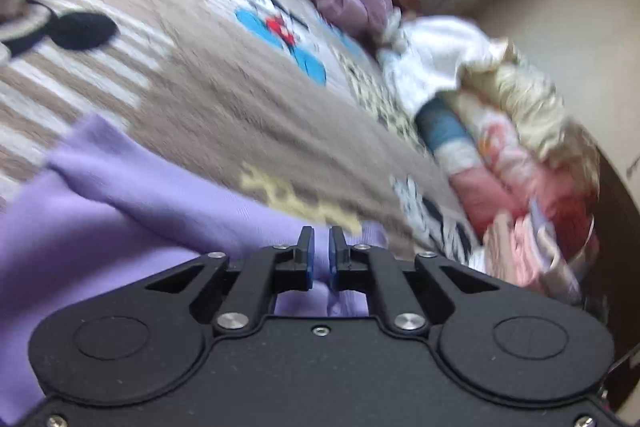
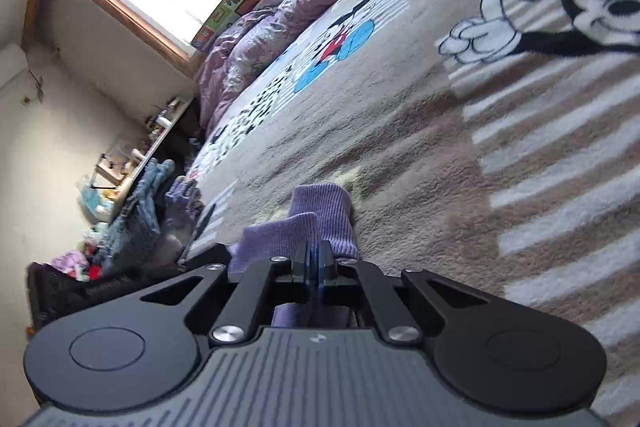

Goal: Fold clothes

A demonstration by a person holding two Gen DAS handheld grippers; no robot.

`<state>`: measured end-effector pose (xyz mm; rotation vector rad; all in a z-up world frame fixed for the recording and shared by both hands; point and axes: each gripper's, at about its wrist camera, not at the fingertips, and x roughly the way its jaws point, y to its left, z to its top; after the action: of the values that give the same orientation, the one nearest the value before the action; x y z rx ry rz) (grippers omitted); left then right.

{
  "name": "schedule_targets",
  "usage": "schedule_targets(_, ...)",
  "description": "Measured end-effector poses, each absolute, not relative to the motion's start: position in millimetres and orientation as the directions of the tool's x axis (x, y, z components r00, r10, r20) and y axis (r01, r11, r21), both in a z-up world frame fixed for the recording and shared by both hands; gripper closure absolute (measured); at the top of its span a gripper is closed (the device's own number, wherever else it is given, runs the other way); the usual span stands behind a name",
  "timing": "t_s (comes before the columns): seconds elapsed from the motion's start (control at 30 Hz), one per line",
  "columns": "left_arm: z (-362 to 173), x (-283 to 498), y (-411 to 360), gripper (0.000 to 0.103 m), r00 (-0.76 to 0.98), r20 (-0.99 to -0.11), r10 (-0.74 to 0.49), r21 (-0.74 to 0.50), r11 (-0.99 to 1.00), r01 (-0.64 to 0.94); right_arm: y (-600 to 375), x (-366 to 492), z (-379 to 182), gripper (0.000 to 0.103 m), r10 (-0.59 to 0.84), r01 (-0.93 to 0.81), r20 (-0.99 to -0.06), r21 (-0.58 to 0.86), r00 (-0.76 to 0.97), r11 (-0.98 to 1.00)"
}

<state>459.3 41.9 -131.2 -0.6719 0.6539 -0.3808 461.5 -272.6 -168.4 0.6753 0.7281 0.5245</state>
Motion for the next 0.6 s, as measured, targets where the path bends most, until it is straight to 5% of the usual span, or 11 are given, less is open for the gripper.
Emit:
schedule_targets(0.07,-124,456,38,0.098,0.731,-0.404,-0.55,-0.671,0.722,0.172,-269,452,-158,0.089,0.585,-0.206,-0.433,0.656,0.686,0.726)
schedule_targets(0.23,-113,463,12,0.098,0.693,-0.424,-0.583,-0.6,0.754,0.268,-255,423,-124,0.089,0.542,-0.377,-0.323,0.451,0.776,0.809)
schedule_targets(0.33,-126,478,-4,0.098,0.664,-0.524,-0.534,-0.523,0.817,0.244,-230,428,-120,0.089,0.539,-0.453,-0.404,0.294,0.739,0.842)
schedule_targets(0.43,-131,482,-17,0.097,0.65,-0.589,-0.481,-0.44,0.865,0.242,-230,456,-151,0.092,0.553,-0.403,-0.548,0.379,0.628,0.833)
schedule_targets(0.6,-102,440,-16,0.075,0.699,-0.535,-0.475,-0.365,0.876,0.317,-256,441,-138,0.087,0.585,-0.375,-0.484,0.466,0.651,0.802)
